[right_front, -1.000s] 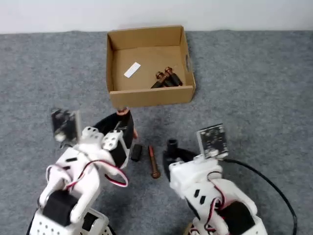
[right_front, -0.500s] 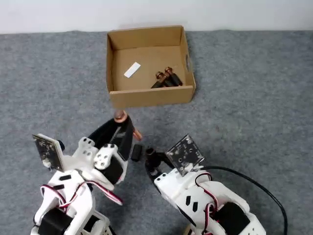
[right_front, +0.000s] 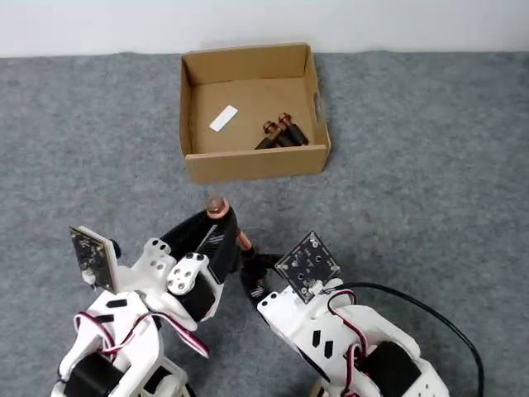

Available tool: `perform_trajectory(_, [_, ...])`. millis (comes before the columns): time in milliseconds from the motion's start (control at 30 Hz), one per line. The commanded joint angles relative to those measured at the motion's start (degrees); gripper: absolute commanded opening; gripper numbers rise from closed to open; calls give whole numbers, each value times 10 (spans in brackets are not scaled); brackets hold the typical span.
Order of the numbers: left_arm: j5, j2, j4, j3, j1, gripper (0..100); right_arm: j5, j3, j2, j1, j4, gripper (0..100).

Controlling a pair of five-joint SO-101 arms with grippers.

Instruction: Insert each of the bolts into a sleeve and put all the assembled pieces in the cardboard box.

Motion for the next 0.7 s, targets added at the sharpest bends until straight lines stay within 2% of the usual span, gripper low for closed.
perform_trajectory(0, [2,1,9,-31,4,6,11,-9,-5,24,-18,8])
perform_trajectory(433, [3,4,34,-37,8,6,34,-11,-5,32,-19,8])
perform_trajectory(667, [4,6,38,-33,67,6,34,-11,-5,32,-19,8])
